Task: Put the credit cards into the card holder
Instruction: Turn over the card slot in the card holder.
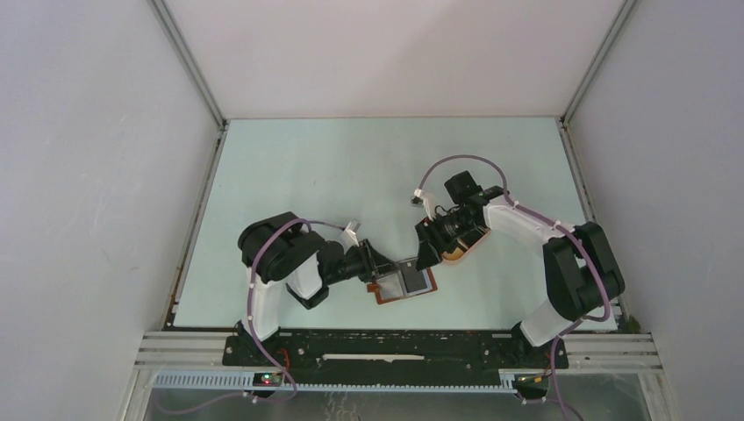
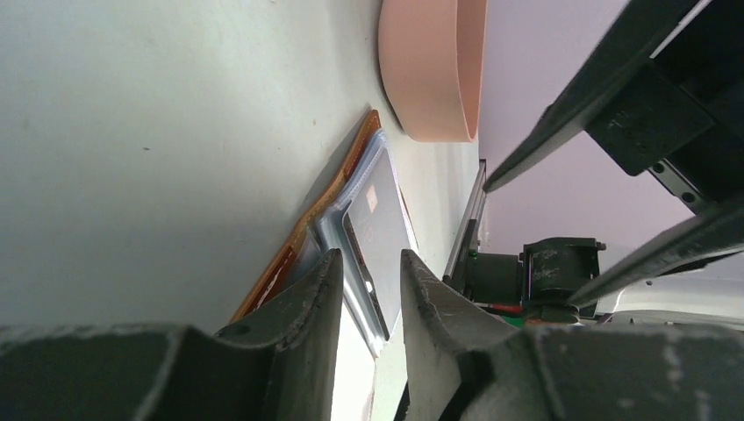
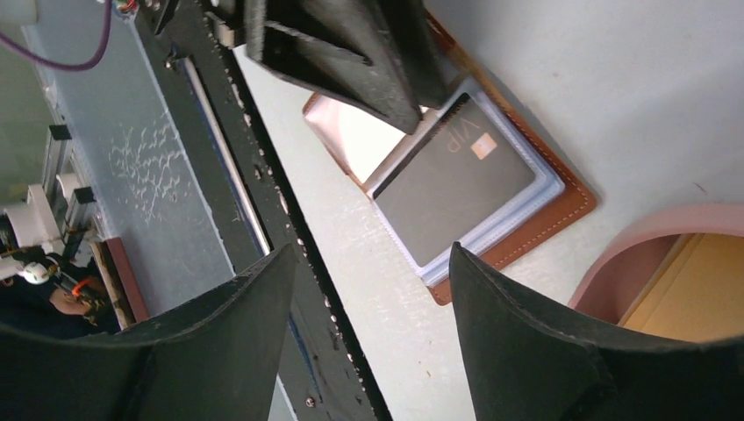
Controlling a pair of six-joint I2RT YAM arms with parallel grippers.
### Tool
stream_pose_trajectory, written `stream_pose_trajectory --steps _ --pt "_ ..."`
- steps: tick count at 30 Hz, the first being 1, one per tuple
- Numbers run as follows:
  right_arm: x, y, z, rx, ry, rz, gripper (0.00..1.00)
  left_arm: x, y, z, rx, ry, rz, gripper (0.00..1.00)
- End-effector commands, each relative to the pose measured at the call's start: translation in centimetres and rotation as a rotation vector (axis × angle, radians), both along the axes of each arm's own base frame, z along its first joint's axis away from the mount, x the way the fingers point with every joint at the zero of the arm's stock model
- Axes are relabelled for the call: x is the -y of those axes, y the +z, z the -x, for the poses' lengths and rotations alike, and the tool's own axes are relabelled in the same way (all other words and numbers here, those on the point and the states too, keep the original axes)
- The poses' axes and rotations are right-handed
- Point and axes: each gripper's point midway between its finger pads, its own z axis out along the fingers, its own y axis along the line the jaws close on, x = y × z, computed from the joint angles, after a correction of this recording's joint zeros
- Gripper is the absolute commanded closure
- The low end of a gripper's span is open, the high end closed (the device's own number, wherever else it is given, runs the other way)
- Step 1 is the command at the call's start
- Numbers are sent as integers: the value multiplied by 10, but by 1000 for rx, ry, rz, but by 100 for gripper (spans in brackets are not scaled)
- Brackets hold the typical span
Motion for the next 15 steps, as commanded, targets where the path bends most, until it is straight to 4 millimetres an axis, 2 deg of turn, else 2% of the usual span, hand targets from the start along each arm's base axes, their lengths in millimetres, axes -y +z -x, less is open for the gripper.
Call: stream_pose_trajectory --steps 1,8,15 --pt "0 -10 -15 -33 -88 51 28 -21 -41 10 -48 24 -149 64" --pt "-1 -27 -16 -118 -115 89 32 -20 -40 11 -48 23 -137 67" --pt "-2 -38 -14 -189 -118 111 37 -20 -41 12 -53 18 -138 75"
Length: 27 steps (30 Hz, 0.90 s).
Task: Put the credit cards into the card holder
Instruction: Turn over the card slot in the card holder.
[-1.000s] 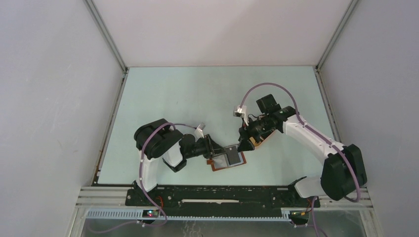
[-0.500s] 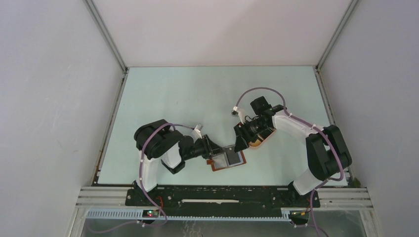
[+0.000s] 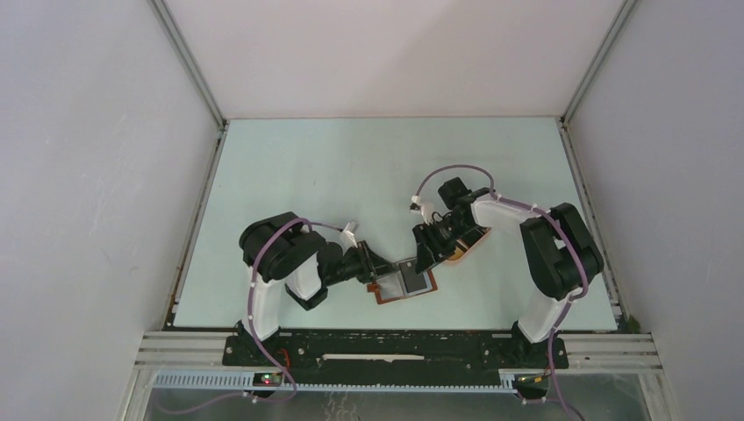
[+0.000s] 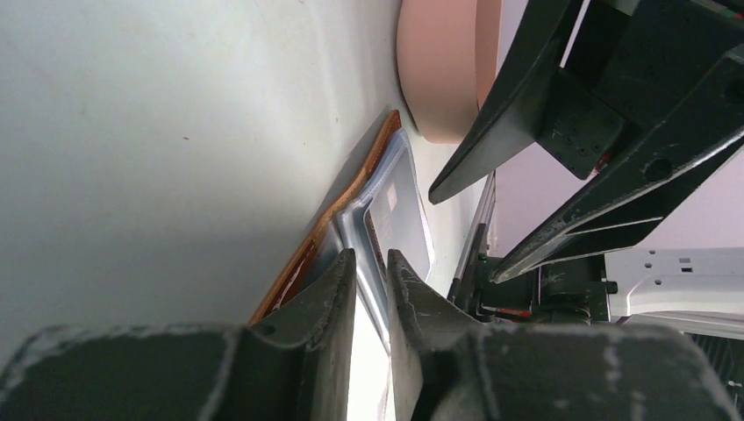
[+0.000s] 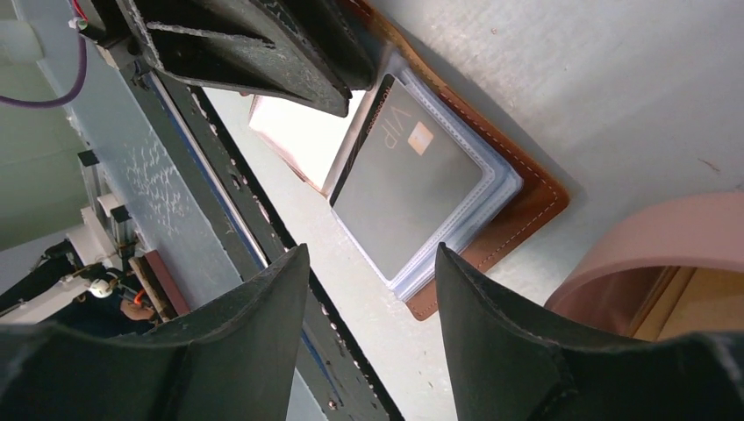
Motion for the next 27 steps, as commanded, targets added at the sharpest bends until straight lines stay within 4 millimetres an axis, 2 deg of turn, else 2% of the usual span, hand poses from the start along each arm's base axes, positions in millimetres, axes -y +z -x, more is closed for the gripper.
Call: stream_pose_trajectory --steps 1,17,27 --pt "-5 5 -10 -18 -23 -8 37 -16 -37 12 -58 2 -122 76" --pt "-2 -9 -9 -74 -34 33 38 -15 -38 12 -63 -1 -121 78" --pt "1 -16 -12 -15 -24 103 31 -15 -39 13 -67 -4 -122 78"
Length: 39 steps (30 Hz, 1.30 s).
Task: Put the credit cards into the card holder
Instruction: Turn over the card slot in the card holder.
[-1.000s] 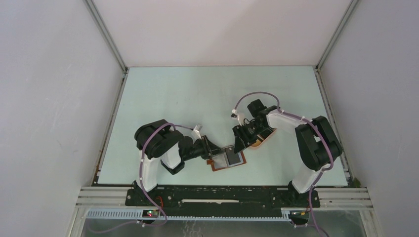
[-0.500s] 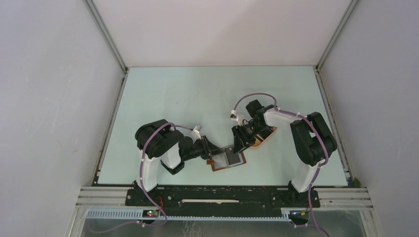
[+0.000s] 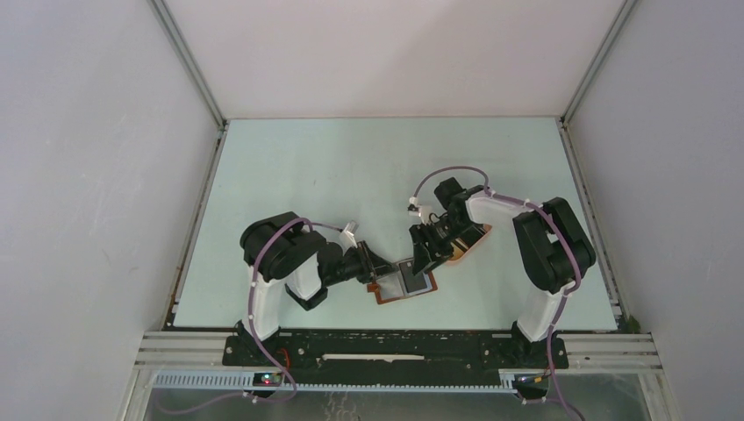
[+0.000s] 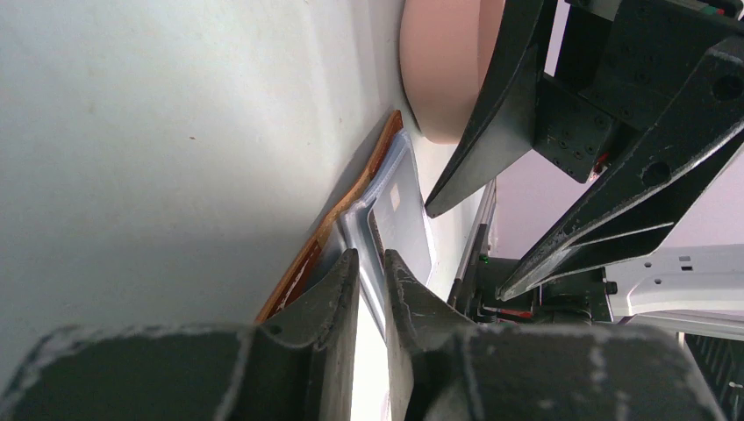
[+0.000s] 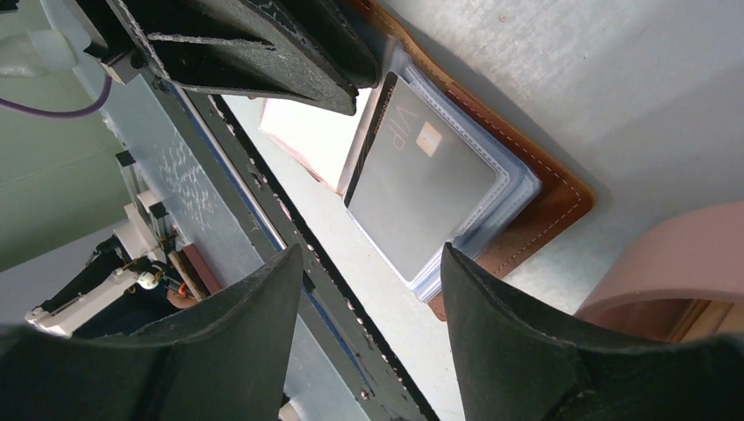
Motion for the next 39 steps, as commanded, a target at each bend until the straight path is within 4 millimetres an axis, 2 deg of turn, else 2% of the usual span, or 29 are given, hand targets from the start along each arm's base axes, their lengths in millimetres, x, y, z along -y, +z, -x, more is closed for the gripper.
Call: stream_pose_trajectory --steps 1,9,14,22,26,33,39 --pt "4 -11 -15 104 20 69 31 -14 -37 13 -63 -4 -120 78" --pt "5 -18 -15 118 27 114 29 -14 -35 13 -61 -4 -118 78" --pt "8 -18 -18 148 27 142 26 -15 -36 13 -62 -3 -119 78" --pt "1 -14 -11 126 44 107 26 -15 -35 13 -60 -3 -119 78" --pt "6 -16 -16 158 37 145 25 -15 -35 13 -60 -2 -118 78" --pt "1 6 -17 221 51 90 22 -15 -36 13 -63 -2 -118 79" --pt "-3 7 -12 182 56 53 22 -15 -36 13 -63 -2 -119 79"
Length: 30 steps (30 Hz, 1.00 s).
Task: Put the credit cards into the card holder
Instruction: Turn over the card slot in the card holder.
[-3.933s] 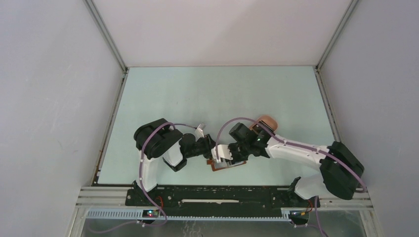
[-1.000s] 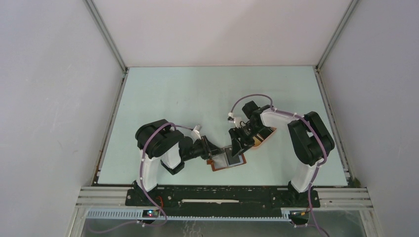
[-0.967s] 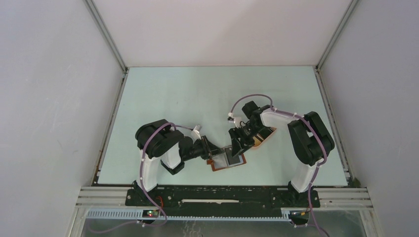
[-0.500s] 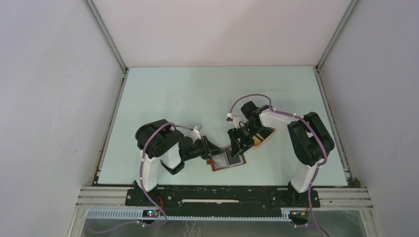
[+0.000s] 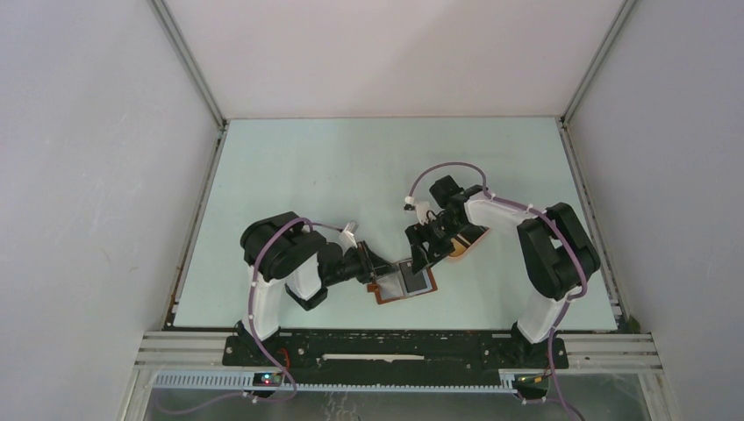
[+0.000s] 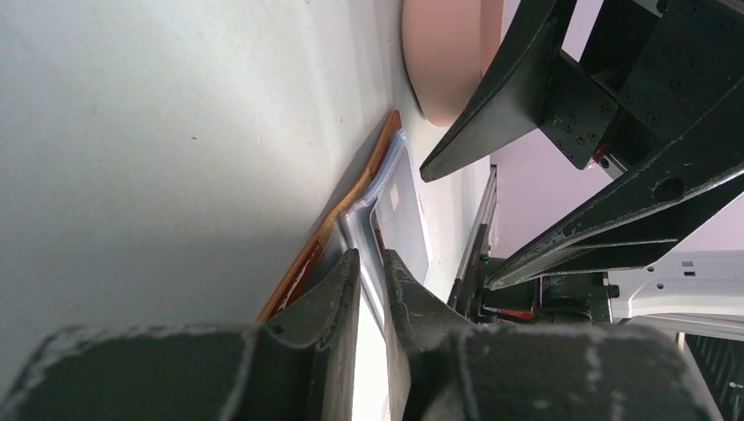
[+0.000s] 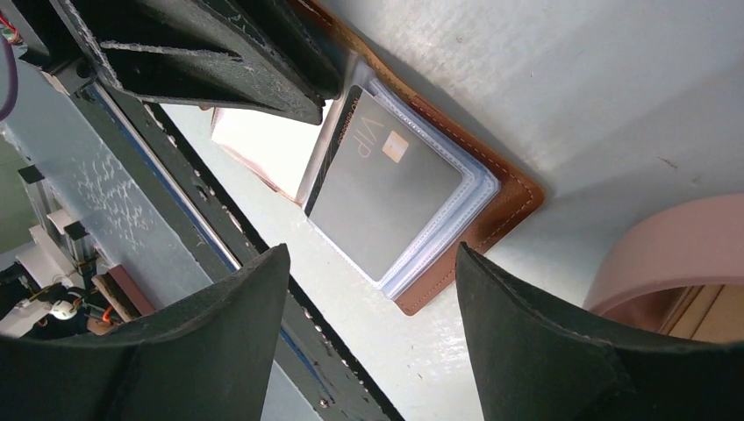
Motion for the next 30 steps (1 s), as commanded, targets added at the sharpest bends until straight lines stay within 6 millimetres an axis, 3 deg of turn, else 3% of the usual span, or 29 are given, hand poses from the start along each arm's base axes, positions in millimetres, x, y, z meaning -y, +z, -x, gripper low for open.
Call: stream_pose_trajectory --steps 1,8,21,30 --pt "-6 9 -4 32 18 -50 23 -15 -36 13 -63 -2 -118 79" --pt "-9 11 -1 10 25 -73 27 -15 -35 13 -60 -3 -115 79" --pt "-9 -8 3 -62 12 -44 29 -15 -35 14 -61 -2 -110 79" --pt "-20 17 10 -71 56 -153 36 -14 -33 14 -58 -6 -106 79"
